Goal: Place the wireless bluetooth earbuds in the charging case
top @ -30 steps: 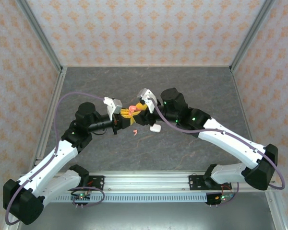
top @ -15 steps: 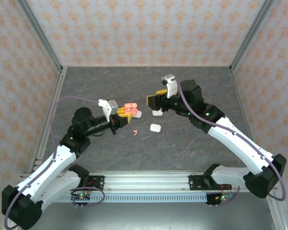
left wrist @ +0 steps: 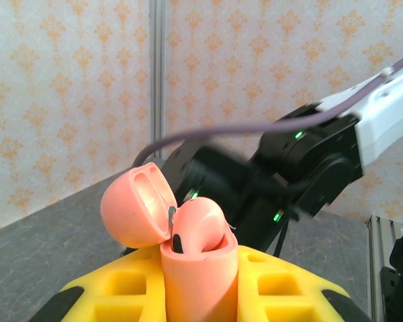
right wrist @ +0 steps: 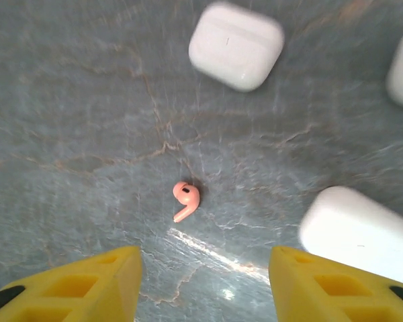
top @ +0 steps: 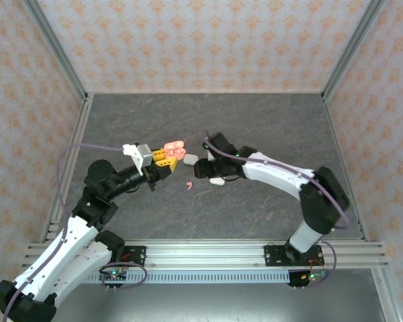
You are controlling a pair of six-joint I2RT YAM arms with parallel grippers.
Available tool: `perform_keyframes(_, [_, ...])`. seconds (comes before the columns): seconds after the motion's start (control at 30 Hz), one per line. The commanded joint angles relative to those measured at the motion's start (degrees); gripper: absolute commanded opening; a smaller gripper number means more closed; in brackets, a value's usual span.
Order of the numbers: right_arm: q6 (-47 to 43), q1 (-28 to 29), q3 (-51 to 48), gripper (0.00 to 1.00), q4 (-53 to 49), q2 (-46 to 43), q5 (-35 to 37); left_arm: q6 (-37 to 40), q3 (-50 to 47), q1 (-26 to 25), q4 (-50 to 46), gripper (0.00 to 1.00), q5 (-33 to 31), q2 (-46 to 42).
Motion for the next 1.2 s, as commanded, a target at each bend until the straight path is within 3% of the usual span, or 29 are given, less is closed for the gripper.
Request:
perform_keyframes(0.0, [3.11, 2.10, 5.68, 0.54, -2.58, 4.75, 3.46, 1.52, 2.01, -0.65, -0.72, 0.00, -0.36, -1.89])
perform_keyframes(0.27, [0.39, 6.59, 15.46, 0.58, -8.36, 17.17, 9.75, 1.61, 2.36, -0.62, -2.16, 0.00, -0.30, -3.11])
perform_keyframes(0.5, [-2.11, 9.07, 18.54, 0.59, -12.31, 22.75, 13.54, 1.52, 2.37, -0.63, -2.23, 0.00, -0.46, -3.03])
perform_keyframes(0.87, [-3.57, 10.80, 17.82, 0.56, -16.01, 23.12, 16.79, 1.62, 2.54, -0.64, -2.81, 0.00, -0.69, -2.98])
perform_keyframes(1.17, [-3.12, 10.80, 14.76, 0.43, -15.91, 20.58, 17.36, 1.72, 2.59, -0.64, -2.92, 0.00, -0.96, -2.69])
